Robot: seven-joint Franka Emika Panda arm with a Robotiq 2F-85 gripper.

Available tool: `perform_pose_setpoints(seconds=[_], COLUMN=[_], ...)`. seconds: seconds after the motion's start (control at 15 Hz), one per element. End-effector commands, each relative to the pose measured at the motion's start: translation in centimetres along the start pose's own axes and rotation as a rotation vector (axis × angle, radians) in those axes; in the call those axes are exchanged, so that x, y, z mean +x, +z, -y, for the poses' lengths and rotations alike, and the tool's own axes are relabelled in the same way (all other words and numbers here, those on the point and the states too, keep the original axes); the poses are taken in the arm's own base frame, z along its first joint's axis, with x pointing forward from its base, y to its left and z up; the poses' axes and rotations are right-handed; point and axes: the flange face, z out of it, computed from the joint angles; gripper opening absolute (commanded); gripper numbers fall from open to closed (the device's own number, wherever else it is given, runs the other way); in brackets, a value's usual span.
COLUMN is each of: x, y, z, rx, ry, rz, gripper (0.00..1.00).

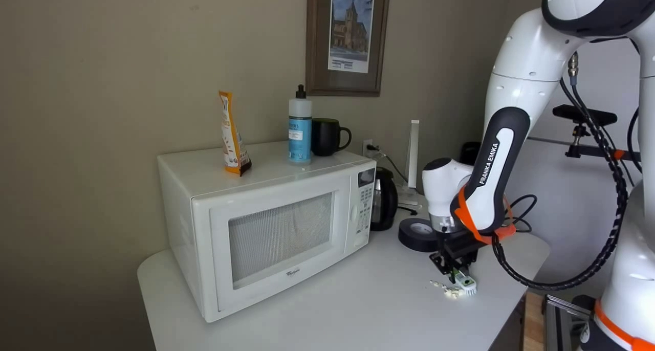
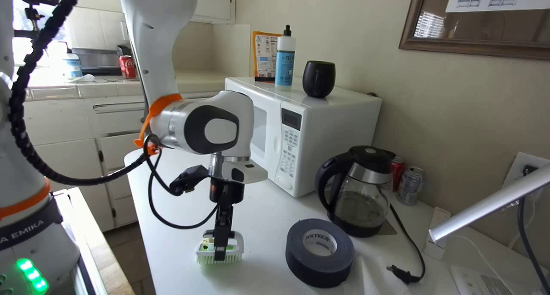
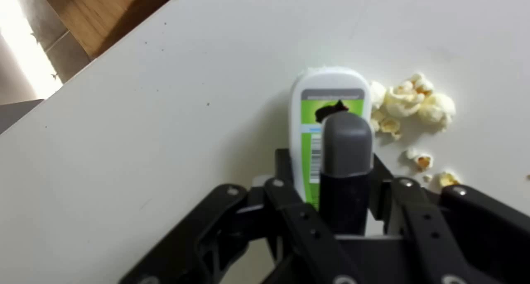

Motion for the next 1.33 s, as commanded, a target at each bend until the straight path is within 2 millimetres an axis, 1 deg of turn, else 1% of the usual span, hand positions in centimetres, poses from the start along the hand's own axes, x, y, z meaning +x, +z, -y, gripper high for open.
perform_pose_setpoints(seconds=[0.0, 0.13, 0.2, 0.33, 0.53, 0.73, 1.13, 1.2, 1.27], x=[-0.1, -0.2, -0.2, -0.4, -0.8, -0.9, -0.2, -0.2, -0.2], y=[-0.2, -0.4, -0.4, -0.2, -0.2, -0.7, -2.0, -2.1, -2.1], z=[0.5, 1.0, 1.0, 1.2, 2.4, 3.6, 5.9, 6.2, 6.1], rx=[-0.001, 0.000, 0.000, 0.008, 0.029, 0.039, 0.056, 0.042, 0.018], ry=[-0.017, -0.033, -0.034, 0.021, 0.061, 0.075, 0.104, 0.108, 0.111], rz=[-0.006, -0.011, -0.012, -0.002, 0.004, -0.007, -0.029, -0.022, -0.019], gripper=[0.43, 0.43, 0.18, 0.18, 0.18, 0.18, 0.18, 0.18, 0.18])
